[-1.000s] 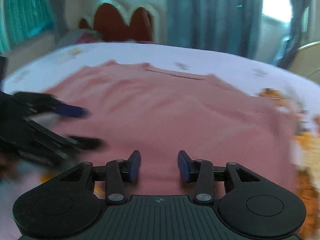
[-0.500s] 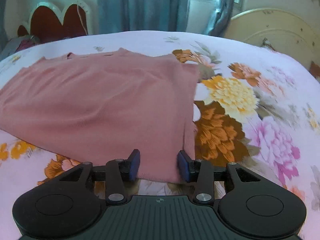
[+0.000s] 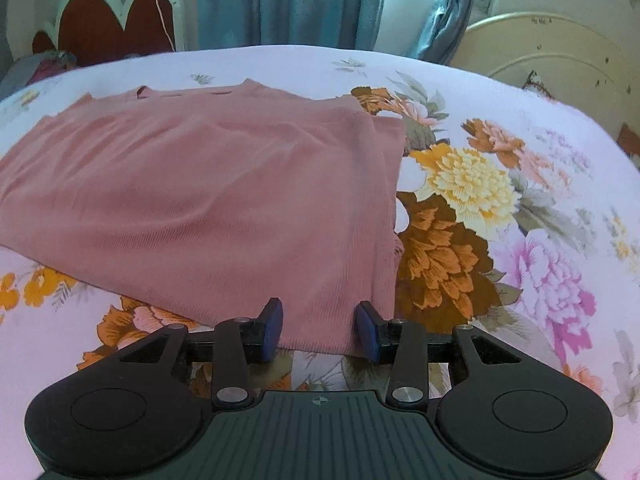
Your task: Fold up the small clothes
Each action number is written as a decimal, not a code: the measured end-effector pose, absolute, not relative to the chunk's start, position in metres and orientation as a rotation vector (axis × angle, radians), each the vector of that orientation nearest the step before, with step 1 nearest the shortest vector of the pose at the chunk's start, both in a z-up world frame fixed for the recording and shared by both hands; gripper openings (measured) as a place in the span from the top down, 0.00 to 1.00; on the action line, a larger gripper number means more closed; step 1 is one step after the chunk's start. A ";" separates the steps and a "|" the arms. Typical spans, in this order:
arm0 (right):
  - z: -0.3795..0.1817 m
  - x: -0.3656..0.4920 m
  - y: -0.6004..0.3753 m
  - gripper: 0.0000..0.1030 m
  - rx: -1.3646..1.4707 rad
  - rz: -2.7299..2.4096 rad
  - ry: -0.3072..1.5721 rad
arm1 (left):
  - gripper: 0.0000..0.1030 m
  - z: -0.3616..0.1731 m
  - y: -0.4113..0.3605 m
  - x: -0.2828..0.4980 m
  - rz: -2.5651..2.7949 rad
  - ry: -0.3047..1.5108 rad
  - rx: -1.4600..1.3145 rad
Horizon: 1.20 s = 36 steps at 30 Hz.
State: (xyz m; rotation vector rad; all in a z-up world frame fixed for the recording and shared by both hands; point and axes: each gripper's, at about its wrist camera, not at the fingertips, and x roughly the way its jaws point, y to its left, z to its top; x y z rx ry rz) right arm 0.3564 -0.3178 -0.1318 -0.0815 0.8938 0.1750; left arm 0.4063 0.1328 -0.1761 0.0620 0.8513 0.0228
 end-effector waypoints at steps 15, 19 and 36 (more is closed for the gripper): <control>-0.128 0.363 -0.322 0.62 -0.042 0.156 0.880 | 0.28 -0.171 0.147 0.383 -0.002 0.822 -0.035; -0.107 0.356 -0.308 0.91 0.026 0.227 0.796 | 0.30 -0.175 0.173 0.356 -0.048 0.781 -0.380; -0.111 0.463 -0.183 1.00 0.181 0.347 0.853 | 0.93 -0.222 0.233 0.460 0.048 0.659 -0.955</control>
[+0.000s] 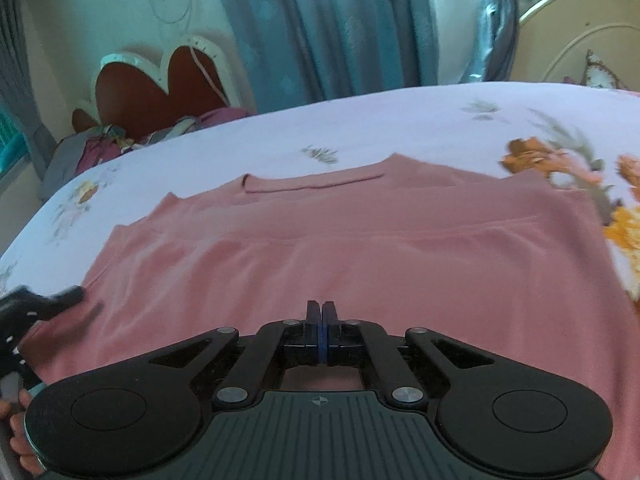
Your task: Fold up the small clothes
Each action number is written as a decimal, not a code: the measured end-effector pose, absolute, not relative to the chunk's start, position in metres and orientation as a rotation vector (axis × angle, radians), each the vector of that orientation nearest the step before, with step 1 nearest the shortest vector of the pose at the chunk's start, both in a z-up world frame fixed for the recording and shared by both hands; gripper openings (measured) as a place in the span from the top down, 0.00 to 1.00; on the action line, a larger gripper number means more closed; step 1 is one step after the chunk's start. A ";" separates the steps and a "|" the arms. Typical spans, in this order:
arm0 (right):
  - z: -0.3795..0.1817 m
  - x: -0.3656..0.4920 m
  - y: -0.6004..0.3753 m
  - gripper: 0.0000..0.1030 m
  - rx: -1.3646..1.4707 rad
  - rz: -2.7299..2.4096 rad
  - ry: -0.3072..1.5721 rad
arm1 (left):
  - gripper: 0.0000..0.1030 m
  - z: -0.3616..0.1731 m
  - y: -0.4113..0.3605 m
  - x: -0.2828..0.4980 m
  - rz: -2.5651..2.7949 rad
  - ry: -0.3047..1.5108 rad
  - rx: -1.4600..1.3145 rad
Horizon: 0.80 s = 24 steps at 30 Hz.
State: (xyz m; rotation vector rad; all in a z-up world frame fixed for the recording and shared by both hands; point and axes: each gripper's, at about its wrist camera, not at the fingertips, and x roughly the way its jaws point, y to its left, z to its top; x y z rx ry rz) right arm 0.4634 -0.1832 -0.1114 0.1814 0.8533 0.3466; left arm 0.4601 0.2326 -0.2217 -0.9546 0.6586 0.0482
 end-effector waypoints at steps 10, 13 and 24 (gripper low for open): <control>-0.140 0.474 -0.170 1.00 0.216 0.418 0.883 | 0.92 -0.221 0.234 0.444 0.063 0.637 -0.944; -0.145 0.475 -0.178 1.00 0.241 0.455 0.872 | 0.92 -0.195 0.213 0.444 0.031 0.593 -0.851; -0.115 0.480 -0.337 1.00 0.577 0.412 0.723 | 0.92 -0.083 0.005 0.487 -0.282 0.611 -0.430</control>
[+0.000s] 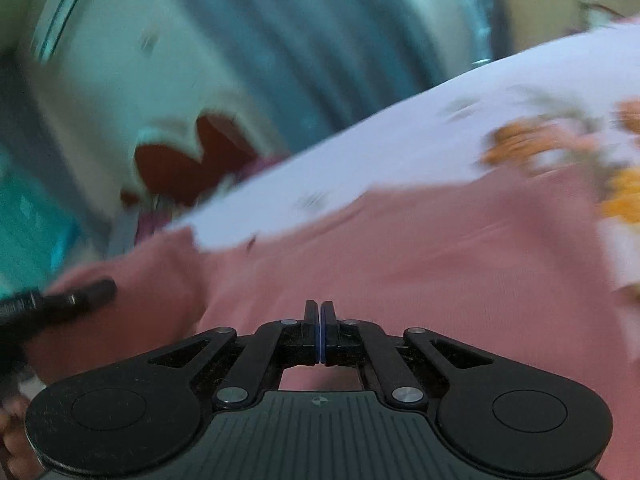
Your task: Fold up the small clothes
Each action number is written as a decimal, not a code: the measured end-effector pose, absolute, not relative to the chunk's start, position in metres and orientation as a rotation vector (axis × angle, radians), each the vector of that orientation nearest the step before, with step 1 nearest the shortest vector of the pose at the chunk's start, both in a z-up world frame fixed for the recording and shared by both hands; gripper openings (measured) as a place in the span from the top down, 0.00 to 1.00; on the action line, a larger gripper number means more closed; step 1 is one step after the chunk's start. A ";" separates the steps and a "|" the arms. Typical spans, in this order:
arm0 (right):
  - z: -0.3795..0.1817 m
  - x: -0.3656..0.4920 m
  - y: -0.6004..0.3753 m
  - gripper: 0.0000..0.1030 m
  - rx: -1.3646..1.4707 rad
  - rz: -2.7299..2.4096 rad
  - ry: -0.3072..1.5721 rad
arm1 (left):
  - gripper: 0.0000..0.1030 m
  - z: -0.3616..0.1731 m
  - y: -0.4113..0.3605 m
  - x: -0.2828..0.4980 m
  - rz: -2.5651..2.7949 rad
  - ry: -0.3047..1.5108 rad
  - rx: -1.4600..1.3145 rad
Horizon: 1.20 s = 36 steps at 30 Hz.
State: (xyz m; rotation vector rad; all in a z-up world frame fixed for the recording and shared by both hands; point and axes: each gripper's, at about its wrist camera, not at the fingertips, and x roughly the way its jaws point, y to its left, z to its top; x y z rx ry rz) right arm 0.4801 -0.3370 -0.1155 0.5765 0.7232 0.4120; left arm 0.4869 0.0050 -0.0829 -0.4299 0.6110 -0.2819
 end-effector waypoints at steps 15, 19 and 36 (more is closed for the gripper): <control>-0.096 0.442 -0.503 0.60 0.667 0.390 0.721 | 0.79 -0.123 -0.127 0.491 -0.424 0.858 -0.257; -0.110 0.453 -0.465 0.64 0.646 0.491 0.808 | 0.84 -0.131 -0.078 0.506 -0.295 0.849 -0.240; -0.137 0.481 -0.407 0.64 0.517 0.477 0.985 | 0.84 -0.153 -0.025 0.493 -0.398 0.873 -0.308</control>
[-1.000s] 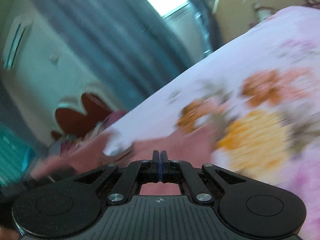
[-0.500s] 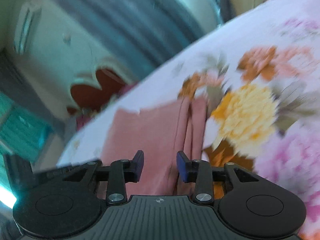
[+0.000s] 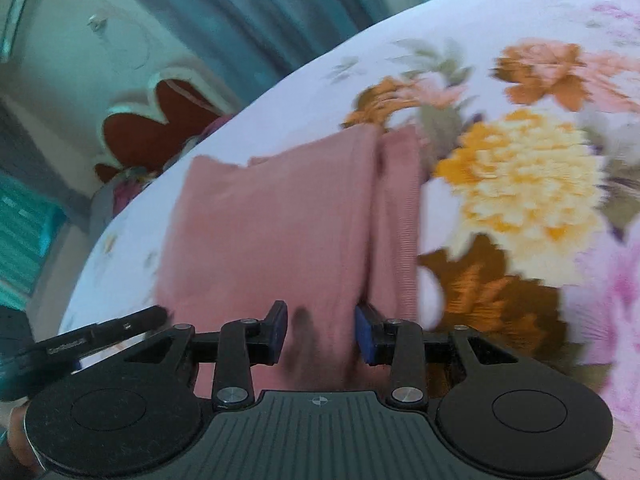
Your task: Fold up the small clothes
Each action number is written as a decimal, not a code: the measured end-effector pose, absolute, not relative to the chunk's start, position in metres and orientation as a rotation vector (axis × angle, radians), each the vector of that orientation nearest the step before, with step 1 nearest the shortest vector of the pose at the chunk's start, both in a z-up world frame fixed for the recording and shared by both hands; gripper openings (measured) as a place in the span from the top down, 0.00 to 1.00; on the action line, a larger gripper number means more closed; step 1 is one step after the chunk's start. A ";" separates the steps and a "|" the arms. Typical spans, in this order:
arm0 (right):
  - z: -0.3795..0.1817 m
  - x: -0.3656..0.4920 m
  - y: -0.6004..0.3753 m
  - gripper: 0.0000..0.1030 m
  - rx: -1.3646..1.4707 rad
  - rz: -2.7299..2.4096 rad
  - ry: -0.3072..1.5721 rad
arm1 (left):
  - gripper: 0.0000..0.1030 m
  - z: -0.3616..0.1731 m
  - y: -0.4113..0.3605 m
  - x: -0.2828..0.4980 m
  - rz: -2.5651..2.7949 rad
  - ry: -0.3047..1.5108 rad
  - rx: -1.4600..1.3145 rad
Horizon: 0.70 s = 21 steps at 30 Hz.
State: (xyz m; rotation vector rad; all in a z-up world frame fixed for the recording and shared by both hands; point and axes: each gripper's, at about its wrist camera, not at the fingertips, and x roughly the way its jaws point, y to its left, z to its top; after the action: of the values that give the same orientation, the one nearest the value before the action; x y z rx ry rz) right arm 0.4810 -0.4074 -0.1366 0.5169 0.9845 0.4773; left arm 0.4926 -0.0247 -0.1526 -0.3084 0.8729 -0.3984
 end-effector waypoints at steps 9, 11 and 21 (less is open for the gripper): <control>-0.144 0.517 -0.379 0.75 0.430 0.446 0.988 | 0.84 -0.148 -0.023 0.525 -0.472 0.847 -0.212; -0.139 0.514 -0.370 0.90 0.357 0.432 0.973 | 0.84 -0.158 -0.028 0.536 -0.481 0.891 -0.181; -0.142 0.491 -0.391 0.90 0.362 0.324 0.945 | 0.84 -0.158 -0.058 0.540 -0.539 0.902 -0.068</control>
State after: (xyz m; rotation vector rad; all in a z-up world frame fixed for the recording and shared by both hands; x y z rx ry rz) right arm 0.4912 -0.3907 -0.1420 0.3619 0.9446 0.3241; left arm 0.5395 -0.0577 -0.1578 -0.0675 0.9016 -0.5388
